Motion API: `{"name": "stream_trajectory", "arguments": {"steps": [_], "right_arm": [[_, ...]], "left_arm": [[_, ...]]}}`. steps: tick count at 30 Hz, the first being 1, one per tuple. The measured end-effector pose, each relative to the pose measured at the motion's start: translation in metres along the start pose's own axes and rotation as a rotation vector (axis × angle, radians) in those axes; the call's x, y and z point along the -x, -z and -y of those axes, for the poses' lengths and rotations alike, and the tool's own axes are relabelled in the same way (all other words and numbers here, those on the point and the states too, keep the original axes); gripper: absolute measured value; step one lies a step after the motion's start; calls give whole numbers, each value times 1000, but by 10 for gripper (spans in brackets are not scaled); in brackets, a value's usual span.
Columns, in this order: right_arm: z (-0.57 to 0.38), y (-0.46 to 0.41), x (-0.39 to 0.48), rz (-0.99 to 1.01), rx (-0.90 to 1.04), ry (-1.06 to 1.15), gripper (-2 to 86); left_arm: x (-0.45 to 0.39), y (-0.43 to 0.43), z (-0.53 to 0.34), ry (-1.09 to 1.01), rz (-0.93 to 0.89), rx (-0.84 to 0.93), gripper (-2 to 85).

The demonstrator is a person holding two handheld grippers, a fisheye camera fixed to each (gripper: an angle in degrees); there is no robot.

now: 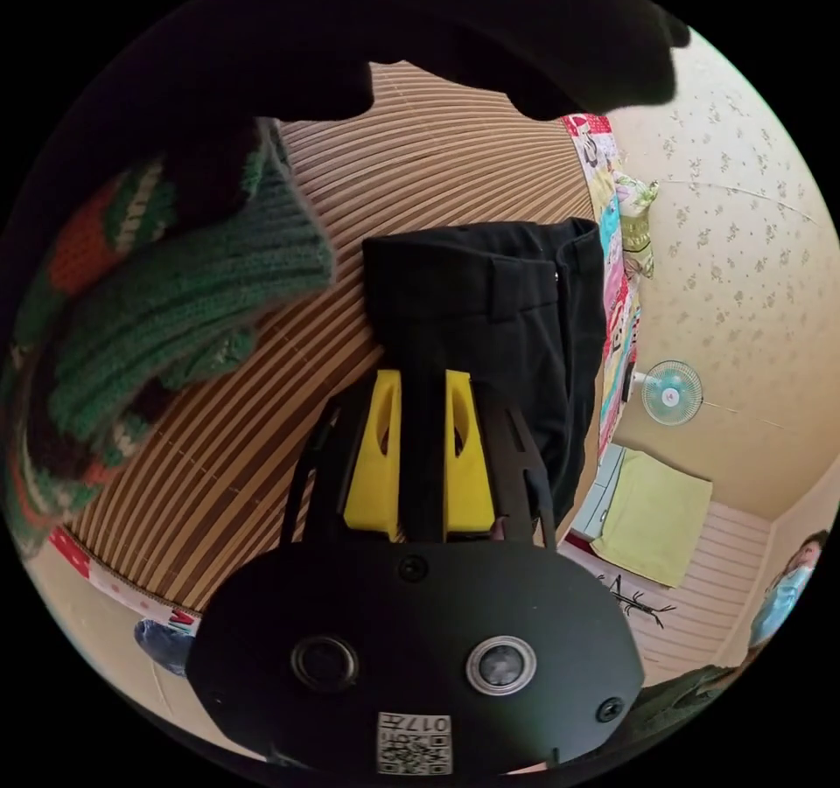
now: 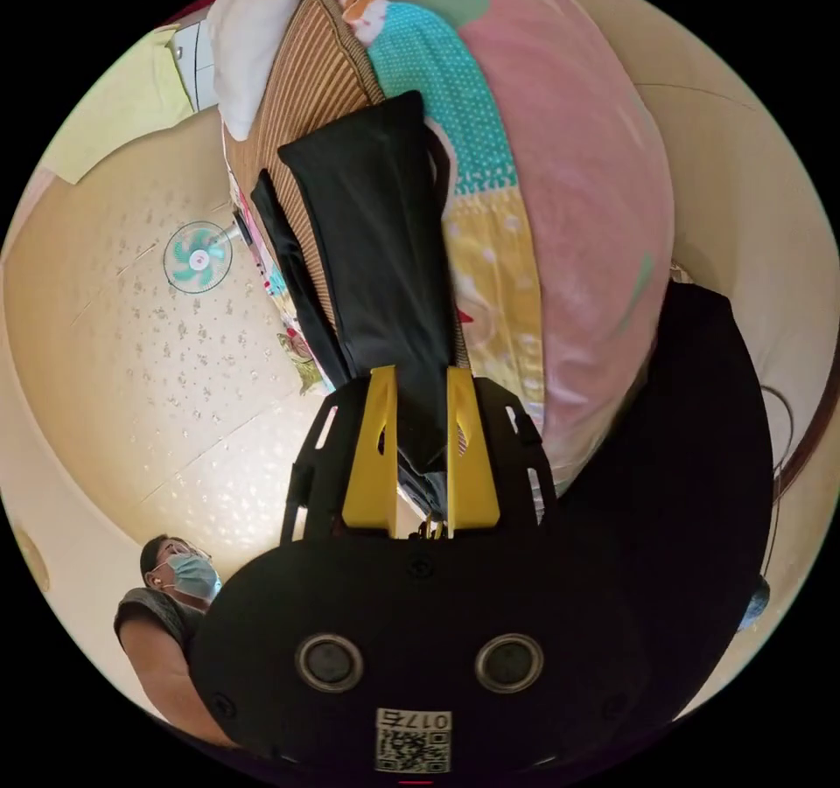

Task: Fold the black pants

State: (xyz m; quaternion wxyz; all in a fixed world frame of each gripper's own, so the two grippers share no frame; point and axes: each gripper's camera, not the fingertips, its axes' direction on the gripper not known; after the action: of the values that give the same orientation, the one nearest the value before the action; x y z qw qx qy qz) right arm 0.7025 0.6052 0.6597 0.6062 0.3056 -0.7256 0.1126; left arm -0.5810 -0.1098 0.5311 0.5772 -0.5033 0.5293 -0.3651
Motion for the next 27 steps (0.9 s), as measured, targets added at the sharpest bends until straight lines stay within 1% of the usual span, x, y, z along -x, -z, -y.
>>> {"name": "stream_trajectory", "arguments": {"steps": [4, 6, 10, 15, 18, 19, 20, 21, 24, 26, 27], "right_arm": [[-15, 17, 2, 14, 6, -2, 104], [-19, 26, 3, 42, -18, -6, 112], [-17, 43, 12, 108, -95, -4, 125], [-15, 54, 39, 37, -97, 39, 128], [-18, 70, 53, -17, -164, 33, 103], [-17, 75, 57, -57, -173, 14, 80], [-14, 79, 59, -112, -160, -9, 51], [-13, 82, 61, -145, -148, -16, 45], [-3, 98, 81, -186, -57, 76, 23], [2, 119, 113, -140, 16, 251, 17], [3, 126, 121, -138, 27, 286, 16]], "left_arm": [[10, 17, -7, -90, -144, 85, 44], [15, 44, -23, -131, -202, 124, 42], [15, 90, -41, -193, -160, 145, 41], [12, 153, -51, -246, -102, 120, 31], [14, 176, -50, -263, -69, 125, 10], [14, 179, -50, -269, -63, 129, 7], [14, 184, -49, -281, -45, 134, 0], [14, 187, -49, -294, -27, 149, -4], [14, 189, -52, -329, -7, 199, -8], [19, 188, -58, -323, -16, 233, -8], [25, 186, -64, -310, -45, 256, -9]]}}
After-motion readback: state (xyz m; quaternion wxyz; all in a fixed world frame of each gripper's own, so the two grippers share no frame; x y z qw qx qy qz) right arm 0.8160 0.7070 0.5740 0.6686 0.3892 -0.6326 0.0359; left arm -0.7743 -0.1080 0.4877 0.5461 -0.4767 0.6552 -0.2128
